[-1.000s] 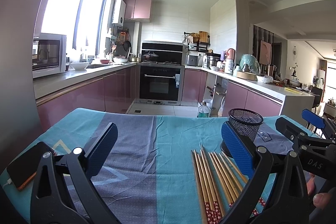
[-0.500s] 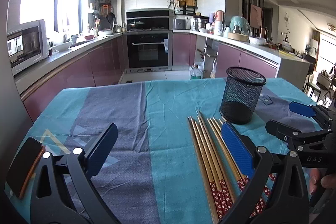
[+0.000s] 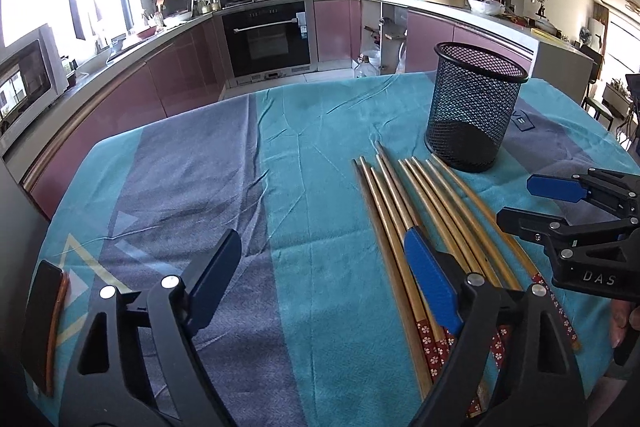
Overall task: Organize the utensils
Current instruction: 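Close the left gripper on one chopstick while the right gripper grasps another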
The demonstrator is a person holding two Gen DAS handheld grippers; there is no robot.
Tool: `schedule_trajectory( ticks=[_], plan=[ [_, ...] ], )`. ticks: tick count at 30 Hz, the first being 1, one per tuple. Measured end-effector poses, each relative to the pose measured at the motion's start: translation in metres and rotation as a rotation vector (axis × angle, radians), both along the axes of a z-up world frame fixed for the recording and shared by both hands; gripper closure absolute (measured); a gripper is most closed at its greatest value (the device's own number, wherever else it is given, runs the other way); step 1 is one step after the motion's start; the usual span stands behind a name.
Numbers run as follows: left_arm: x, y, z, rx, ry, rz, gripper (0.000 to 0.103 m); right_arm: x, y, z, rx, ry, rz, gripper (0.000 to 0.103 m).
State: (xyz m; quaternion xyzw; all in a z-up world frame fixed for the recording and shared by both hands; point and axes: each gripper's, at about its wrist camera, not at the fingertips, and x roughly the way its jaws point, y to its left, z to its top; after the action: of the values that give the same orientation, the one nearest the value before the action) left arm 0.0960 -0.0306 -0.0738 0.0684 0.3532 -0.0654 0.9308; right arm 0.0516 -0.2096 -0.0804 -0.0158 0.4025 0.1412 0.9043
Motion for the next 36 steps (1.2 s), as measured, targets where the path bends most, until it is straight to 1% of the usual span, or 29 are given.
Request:
schedule_trajectory(
  ticks=[5, 7, 15, 17, 19, 21, 24, 27, 29, 31, 33, 35, 36],
  plan=[
    [0.006, -0.006, -0.005, 0.009, 0.032, -0.009, 0.026, 0.004, 0.003, -0.004, -0.017, 0.035, 0.01, 0.052],
    [0.008, -0.007, -0.006, 0.012, 0.046, -0.013, 0.029, 0.006, 0.003, -0.005, -0.021, 0.048, 0.012, 0.052],
    [0.016, -0.012, -0.014, 0.0, 0.104, -0.037, 0.033, 0.008, 0.012, -0.007, -0.091, 0.036, 0.024, 0.053],
    [0.019, -0.013, -0.017, 0.002, 0.118, -0.042, 0.034, 0.009, 0.012, -0.007, -0.095, 0.036, 0.027, 0.053],
    [0.022, -0.014, -0.02, 0.001, 0.133, -0.05, 0.038, 0.011, 0.013, -0.007, -0.098, 0.036, 0.031, 0.053],
    [0.025, -0.016, -0.022, 0.006, 0.137, -0.058, 0.039, 0.012, 0.014, -0.007, -0.104, 0.034, 0.038, 0.054],
    [0.029, -0.016, -0.023, -0.011, 0.151, -0.075, 0.044, 0.013, 0.016, -0.007, -0.104, 0.034, 0.052, 0.063],
    [0.028, -0.017, -0.022, -0.02, 0.157, -0.089, 0.049, 0.013, 0.018, -0.006, -0.104, 0.035, 0.063, 0.07],
    [0.03, -0.019, -0.022, -0.03, 0.166, -0.104, 0.054, 0.014, 0.019, -0.005, -0.103, 0.038, 0.069, 0.072],
    [0.034, -0.02, -0.024, -0.048, 0.191, -0.123, 0.063, 0.016, 0.021, -0.005, -0.103, 0.04, 0.071, 0.073],
    [0.037, -0.021, -0.025, -0.05, 0.206, -0.125, 0.064, 0.018, 0.021, -0.005, -0.098, 0.043, 0.071, 0.073],
    [0.039, -0.025, -0.027, -0.028, 0.2, -0.127, 0.065, 0.023, 0.021, -0.005, -0.085, 0.048, 0.07, 0.073],
    [0.041, -0.027, -0.027, -0.025, 0.199, -0.129, 0.067, 0.024, 0.021, -0.005, -0.083, 0.049, 0.072, 0.075]
  ],
)
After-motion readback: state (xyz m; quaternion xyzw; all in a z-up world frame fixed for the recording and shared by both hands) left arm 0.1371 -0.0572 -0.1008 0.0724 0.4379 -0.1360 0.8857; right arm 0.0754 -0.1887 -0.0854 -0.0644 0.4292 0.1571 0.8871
